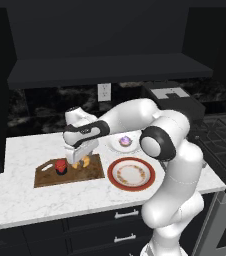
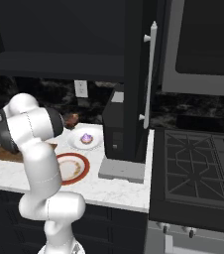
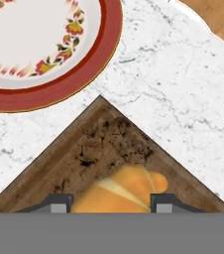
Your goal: From the different types of pastries on the counter, select a croissant and place it on the cutting board. Then retrieve a jar of jam from the cabinet and place it alongside the croissant on the cutting board.
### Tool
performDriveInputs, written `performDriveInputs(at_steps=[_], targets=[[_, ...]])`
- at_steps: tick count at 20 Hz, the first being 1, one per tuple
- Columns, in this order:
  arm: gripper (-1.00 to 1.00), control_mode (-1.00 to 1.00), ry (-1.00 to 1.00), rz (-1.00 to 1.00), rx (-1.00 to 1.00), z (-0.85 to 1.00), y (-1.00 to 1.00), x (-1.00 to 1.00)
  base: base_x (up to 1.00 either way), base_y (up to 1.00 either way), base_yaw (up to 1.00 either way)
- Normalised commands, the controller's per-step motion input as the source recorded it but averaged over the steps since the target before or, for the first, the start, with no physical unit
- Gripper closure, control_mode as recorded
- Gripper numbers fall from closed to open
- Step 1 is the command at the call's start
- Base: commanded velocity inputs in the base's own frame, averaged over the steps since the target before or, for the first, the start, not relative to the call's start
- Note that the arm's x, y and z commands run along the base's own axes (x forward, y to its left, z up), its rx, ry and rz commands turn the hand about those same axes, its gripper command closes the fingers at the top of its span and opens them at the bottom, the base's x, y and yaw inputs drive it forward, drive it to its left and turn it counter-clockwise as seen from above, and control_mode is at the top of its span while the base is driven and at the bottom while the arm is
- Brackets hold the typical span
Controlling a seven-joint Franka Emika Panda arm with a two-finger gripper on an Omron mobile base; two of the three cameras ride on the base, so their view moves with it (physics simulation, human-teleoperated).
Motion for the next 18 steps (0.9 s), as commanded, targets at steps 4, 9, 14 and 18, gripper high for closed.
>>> performDriveInputs(at_steps=[4,9,14,18], targets=[[1.00,-1.00,-0.04,0.00,0.00,-0.21,0.01,0.14,0.00,0.00,0.00],[1.00,-1.00,-0.08,0.00,0.00,-0.24,0.01,0.05,0.00,0.00,0.00],[1.00,-1.00,-0.06,0.00,0.00,-0.22,0.00,0.03,0.00,0.00,0.00],[1.00,-1.00,-0.06,0.00,0.00,-0.28,0.00,0.05,0.00,0.00,0.00]])
